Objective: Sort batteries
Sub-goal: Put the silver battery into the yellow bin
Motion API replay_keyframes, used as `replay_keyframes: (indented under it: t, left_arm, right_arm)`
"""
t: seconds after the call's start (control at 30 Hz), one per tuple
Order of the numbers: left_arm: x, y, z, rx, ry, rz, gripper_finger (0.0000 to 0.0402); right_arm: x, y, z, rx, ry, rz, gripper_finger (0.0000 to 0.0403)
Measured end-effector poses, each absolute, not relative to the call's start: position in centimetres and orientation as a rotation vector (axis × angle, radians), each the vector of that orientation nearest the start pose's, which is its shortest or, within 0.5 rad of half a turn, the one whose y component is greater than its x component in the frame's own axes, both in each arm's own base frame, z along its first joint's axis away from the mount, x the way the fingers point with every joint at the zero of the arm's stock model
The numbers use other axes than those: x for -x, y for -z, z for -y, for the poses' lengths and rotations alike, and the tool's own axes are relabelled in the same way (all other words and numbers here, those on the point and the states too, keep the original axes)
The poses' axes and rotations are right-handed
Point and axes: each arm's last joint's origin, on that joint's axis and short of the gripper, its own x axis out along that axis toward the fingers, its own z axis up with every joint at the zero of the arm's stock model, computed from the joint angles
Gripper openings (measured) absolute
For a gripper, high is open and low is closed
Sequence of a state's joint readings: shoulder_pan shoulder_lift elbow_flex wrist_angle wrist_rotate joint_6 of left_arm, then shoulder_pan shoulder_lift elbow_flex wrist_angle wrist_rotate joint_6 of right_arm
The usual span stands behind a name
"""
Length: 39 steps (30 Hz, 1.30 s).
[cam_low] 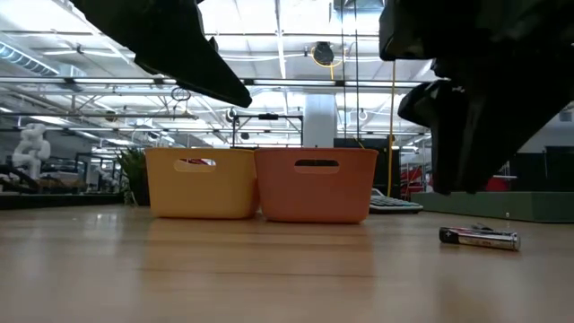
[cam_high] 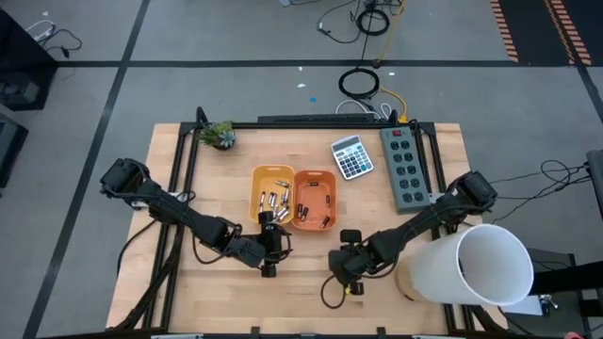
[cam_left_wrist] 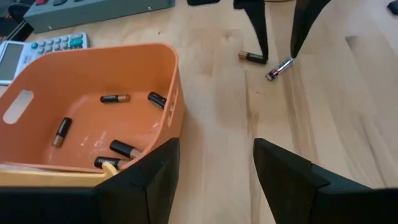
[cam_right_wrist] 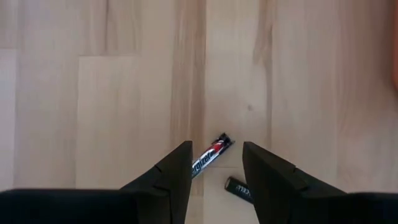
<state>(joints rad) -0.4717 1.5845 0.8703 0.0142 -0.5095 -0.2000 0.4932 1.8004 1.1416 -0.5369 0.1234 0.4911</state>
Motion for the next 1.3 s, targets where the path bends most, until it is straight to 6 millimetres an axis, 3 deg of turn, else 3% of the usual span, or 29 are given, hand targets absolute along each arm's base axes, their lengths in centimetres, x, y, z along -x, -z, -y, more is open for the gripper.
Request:
replay_keyframes:
  t: [0.57, 0.67, 0.8, 1.07, 1.3]
  left_arm:
    - [-28.9, -19.1, 13.3, -0.138, -0.101, -0.631, 0.0215]
    - [-28.9, -19.1, 13.3, -0.123, -0.106, -0.631, 0.0215]
    - [-28.7, -19.0, 13.5, -0.139, -0.095, -0.637, 0.0215]
    - [-27.9, -19.7, 14.0, -0.184, -0.091, -0.631, 0.0215]
    - [-26.0, -21.6, 14.9, -0.295, -0.186, -0.549, 0.0215]
  right_arm:
    - [-31.5, -13.3, -16.2, -0.059, -0.03, -1.28, 0.0126]
    - [-31.6, -12.7, -15.9, -0.047, -0.034, -1.301, 0.0096]
    - [-31.9, -12.4, -15.2, -0.032, -0.066, -1.324, 0.002]
    - [-33.2, -13.6, -13.7, -0.036, -0.122, -1.218, 0.0005]
    - [-36.2, -16.9, -11.7, -0.042, -0.141, -0.875, 0.0002]
